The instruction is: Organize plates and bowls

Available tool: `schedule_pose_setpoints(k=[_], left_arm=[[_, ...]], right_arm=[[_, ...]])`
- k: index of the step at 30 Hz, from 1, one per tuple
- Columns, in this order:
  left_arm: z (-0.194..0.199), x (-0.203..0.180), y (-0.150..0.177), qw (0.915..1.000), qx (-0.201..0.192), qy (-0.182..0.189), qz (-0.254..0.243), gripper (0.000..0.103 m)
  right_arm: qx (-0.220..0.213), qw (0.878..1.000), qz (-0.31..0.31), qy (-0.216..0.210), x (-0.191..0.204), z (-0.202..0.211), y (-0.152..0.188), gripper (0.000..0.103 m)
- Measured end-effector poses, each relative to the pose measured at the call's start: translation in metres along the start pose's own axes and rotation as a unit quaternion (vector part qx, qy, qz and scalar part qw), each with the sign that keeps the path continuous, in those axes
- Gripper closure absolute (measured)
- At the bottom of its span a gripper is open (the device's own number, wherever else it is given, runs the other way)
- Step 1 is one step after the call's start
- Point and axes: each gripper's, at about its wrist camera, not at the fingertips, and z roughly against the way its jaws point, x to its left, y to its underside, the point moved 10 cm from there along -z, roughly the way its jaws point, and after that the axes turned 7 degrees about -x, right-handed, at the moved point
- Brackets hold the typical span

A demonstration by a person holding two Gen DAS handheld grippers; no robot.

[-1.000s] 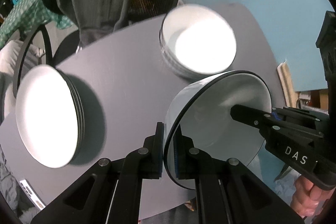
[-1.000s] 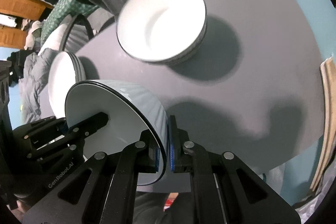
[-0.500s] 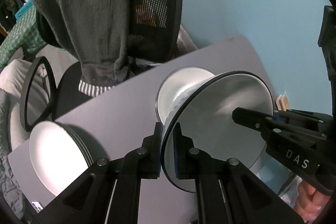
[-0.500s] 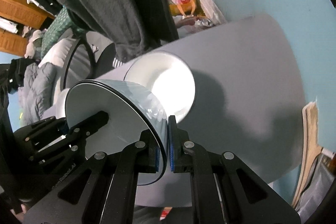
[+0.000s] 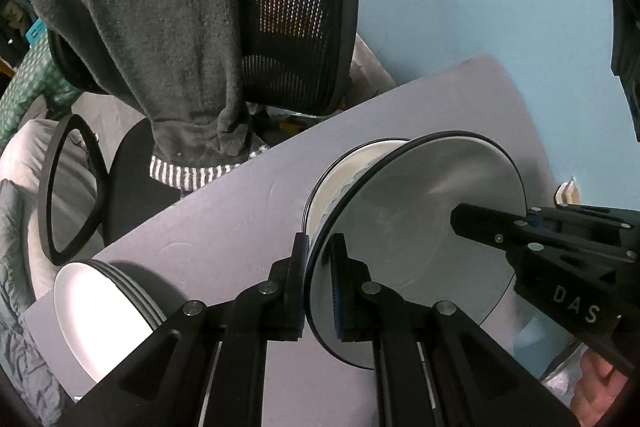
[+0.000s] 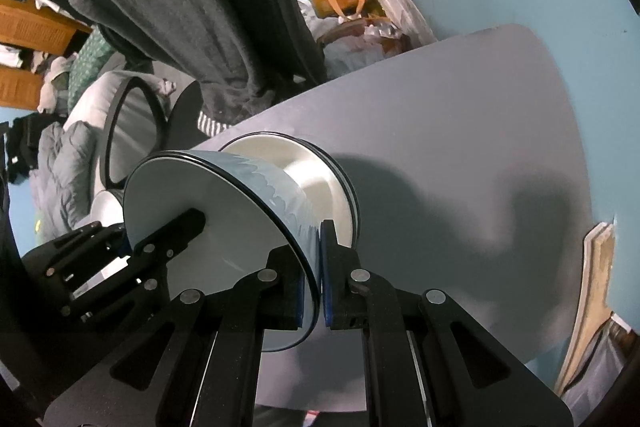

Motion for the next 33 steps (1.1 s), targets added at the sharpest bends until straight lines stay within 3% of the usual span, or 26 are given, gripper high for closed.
schedule_pose_setpoints(k=[6,17,20,28,31,33], left_arm=[[-0.003,0.003,-0.001,0.9996,-0.002,-0.023,-0.015,0.094],[-0.006,0.005,0.003,0.9997,0.006,-0.014,-0.019,0.089],[-0.004,0.008,0.004,0.9999,0.004,-0.008,-0.011,0.083],[0.020,0.020,0.004,0.9996,-0.024,-0.012,-0.001,0.073],[0.035,0.025,0.006,0.9990,-0.039,-0.022,-0.005,0.073],[0.045,0.027,0.009,0.9988,-0.046,-0.018,-0.003,0.065]], right_arm=[[0.011,1.000,-0.002,0.004,-0.007,-0.005,-0.004,0.095],[0.012,0.999,0.030,0.024,-0.005,-0.002,-0.004,0.090],[0.004,0.999,0.030,0.024,-0.002,0.004,-0.005,0.077],[-0.027,0.997,0.047,0.052,0.000,0.026,-0.012,0.073],[-0.050,0.995,0.062,0.067,0.003,0.040,-0.014,0.056],[-0.062,0.993,0.072,0.068,0.008,0.050,-0.014,0.047]])
